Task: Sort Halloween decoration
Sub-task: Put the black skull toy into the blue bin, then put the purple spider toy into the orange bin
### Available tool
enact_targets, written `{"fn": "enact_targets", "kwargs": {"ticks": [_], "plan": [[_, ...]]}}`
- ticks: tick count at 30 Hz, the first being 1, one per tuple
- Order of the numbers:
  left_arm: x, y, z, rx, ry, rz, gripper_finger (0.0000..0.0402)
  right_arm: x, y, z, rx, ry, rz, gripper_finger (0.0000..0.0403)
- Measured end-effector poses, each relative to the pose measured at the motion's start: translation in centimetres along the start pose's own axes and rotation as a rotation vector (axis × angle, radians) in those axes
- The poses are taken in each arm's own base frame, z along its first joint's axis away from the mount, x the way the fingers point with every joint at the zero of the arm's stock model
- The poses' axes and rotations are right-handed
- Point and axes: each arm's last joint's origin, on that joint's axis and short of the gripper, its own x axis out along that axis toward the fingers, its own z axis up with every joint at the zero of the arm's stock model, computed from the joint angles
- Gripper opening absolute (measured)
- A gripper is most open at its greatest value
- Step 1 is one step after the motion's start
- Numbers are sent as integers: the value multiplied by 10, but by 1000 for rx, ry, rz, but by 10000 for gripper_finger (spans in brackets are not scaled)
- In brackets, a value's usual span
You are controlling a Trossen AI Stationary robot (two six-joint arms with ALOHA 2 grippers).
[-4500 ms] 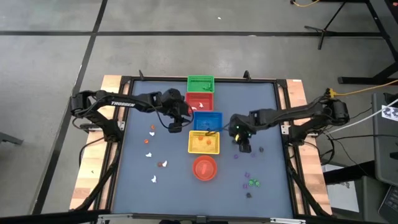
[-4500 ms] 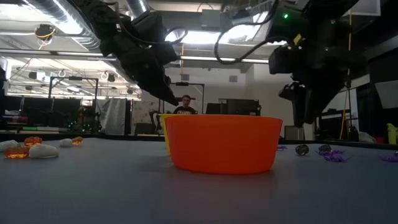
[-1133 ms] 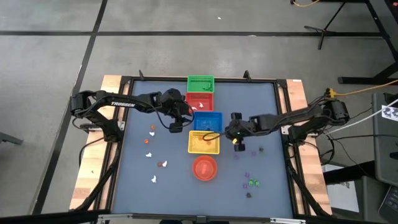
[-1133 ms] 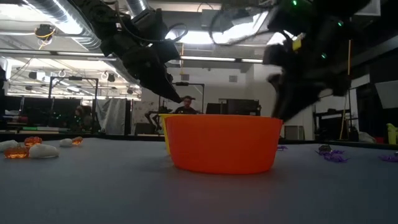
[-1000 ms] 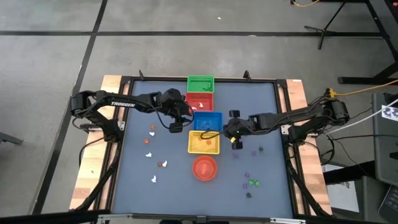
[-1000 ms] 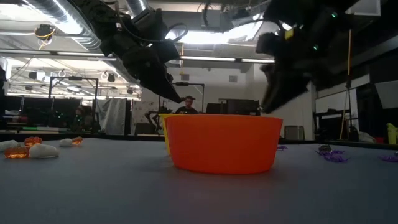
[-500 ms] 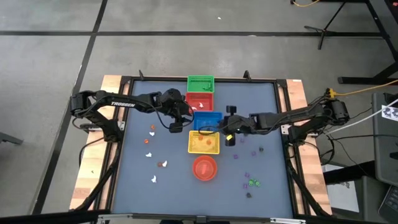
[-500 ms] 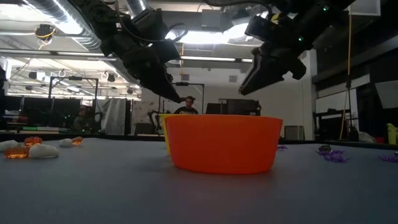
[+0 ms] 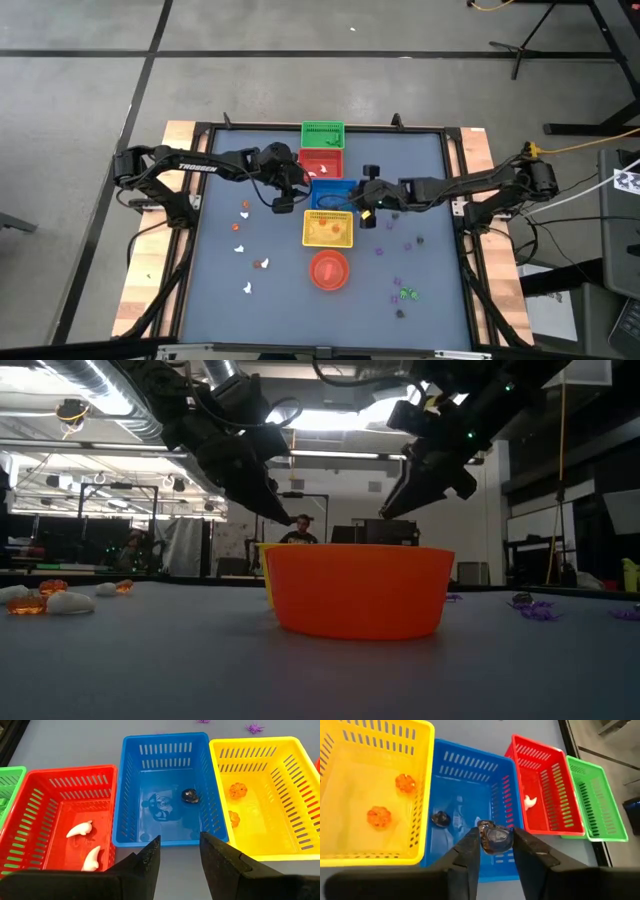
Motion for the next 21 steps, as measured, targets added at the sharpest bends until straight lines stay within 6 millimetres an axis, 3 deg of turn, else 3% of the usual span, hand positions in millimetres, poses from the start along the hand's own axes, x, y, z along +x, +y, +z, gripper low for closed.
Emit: {"fn": "enact_targets", "kwargs": {"ticks": [10,21], "plan": [[0,0,0,0,0,0,121,0,0,-1,-3,17,-28,197],[0,0,0,0,0,0,121,-25,-12,12,158,267,38,190]]}}
